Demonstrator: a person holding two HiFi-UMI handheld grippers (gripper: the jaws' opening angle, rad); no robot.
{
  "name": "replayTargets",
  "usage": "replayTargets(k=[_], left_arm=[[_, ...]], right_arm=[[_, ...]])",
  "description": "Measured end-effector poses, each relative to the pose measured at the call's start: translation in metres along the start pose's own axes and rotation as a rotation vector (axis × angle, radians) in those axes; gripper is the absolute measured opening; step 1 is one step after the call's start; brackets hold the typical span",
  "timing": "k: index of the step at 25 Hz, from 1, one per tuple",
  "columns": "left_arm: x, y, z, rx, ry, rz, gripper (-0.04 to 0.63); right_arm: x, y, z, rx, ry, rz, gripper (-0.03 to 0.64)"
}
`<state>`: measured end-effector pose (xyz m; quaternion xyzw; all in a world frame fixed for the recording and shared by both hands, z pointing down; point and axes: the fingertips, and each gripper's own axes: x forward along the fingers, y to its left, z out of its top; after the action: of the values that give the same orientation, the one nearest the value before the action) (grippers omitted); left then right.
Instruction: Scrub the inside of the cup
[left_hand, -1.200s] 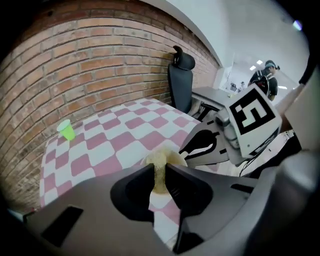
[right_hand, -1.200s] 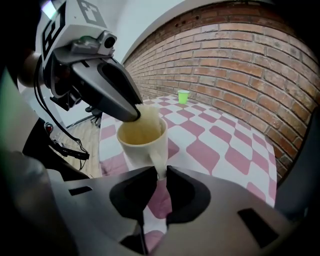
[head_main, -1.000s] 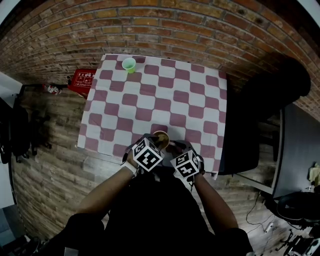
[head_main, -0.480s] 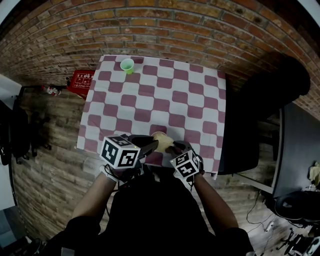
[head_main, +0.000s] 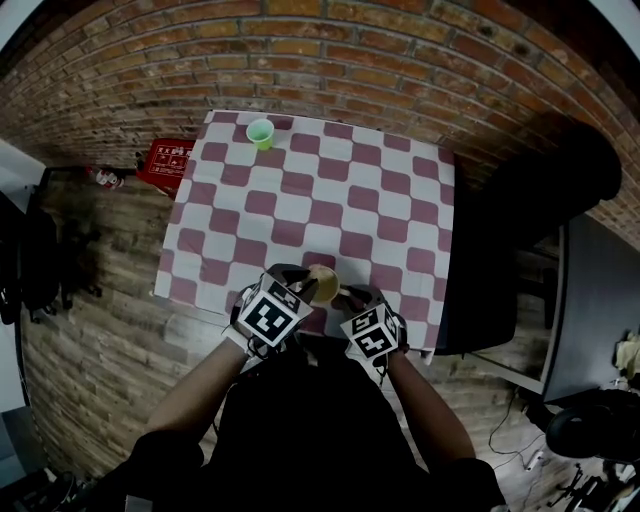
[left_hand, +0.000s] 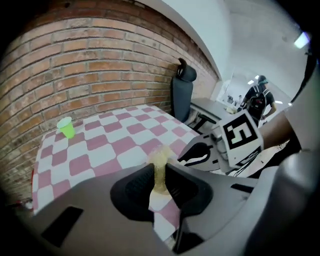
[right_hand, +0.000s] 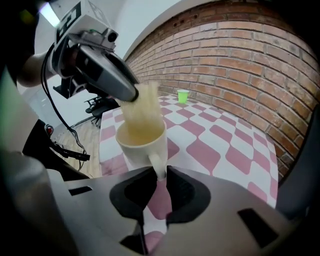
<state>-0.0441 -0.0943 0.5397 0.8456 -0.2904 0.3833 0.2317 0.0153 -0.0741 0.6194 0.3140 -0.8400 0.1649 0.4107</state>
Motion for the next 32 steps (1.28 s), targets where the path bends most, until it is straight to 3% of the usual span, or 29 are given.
replayTargets(k=[6, 11, 13, 18, 21, 23, 25, 28, 32], left_arm=[[0.041, -0.004, -0.021, 0.076, 0.119, 0.042, 0.072], [0.051, -0.01, -0.023, 0.105, 0.168, 0.028, 0.072], [0.045, -0.014, -0.019, 0.026, 0.15, -0.033, 0.072], [0.011, -0.018, 0.003, -0.277, -0.003, -0.213, 0.072], [-0.021, -0.013, 0.025, -0.351, -0.143, -0.274, 0.072], [-0.04, -0.008, 0.04, -0.258, -0.211, -0.238, 0.072], [-0.051, -0.009, 0.049, -0.038, -0.206, -0.158, 0.072], [-0.041, -0.023, 0.046, 0.259, -0.125, -0.094, 0.072], [-0.01, -0.032, 0.022, 0.448, 0.047, -0.023, 0.072]], right_arm=[[0.0, 0.0, 0.004, -0.005, -0.002, -0.008, 0.075], [0.0, 0.0, 0.001, -0.007, 0.001, -0.012, 0.075], [0.0, 0.0, 0.001, -0.009, 0.001, -0.012, 0.075], [-0.001, -0.002, 0.002, -0.016, 0.003, -0.014, 0.075], [-0.001, -0.002, 0.001, -0.02, 0.006, -0.01, 0.075], [-0.001, -0.003, 0.001, -0.024, 0.005, -0.007, 0.075], [-0.001, -0.003, 0.0, -0.024, 0.007, -0.005, 0.075], [-0.001, -0.003, -0.002, -0.023, 0.009, -0.004, 0.075], [-0.002, -0.001, -0.002, -0.023, 0.009, -0.006, 0.075]])
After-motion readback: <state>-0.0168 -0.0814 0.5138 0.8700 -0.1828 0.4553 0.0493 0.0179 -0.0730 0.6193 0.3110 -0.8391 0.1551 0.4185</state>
